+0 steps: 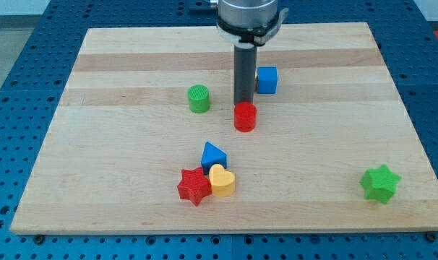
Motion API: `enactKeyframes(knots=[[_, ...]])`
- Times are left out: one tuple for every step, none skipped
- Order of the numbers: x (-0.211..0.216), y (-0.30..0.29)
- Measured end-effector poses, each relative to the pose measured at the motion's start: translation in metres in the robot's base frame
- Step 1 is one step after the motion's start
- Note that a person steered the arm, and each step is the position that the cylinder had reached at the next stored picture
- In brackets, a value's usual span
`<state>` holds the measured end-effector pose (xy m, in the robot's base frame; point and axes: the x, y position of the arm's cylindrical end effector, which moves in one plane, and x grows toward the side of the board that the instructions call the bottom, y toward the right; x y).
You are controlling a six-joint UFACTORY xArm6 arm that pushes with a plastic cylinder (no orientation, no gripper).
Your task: Slide blue triangle a bit left
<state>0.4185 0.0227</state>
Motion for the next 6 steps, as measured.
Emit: enactKeyframes(knots=[[0.023, 0.000], [0.045, 0.000], [0.062, 0.000], [0.068, 0.000], [0.068, 0.003], [0.068, 0.015]])
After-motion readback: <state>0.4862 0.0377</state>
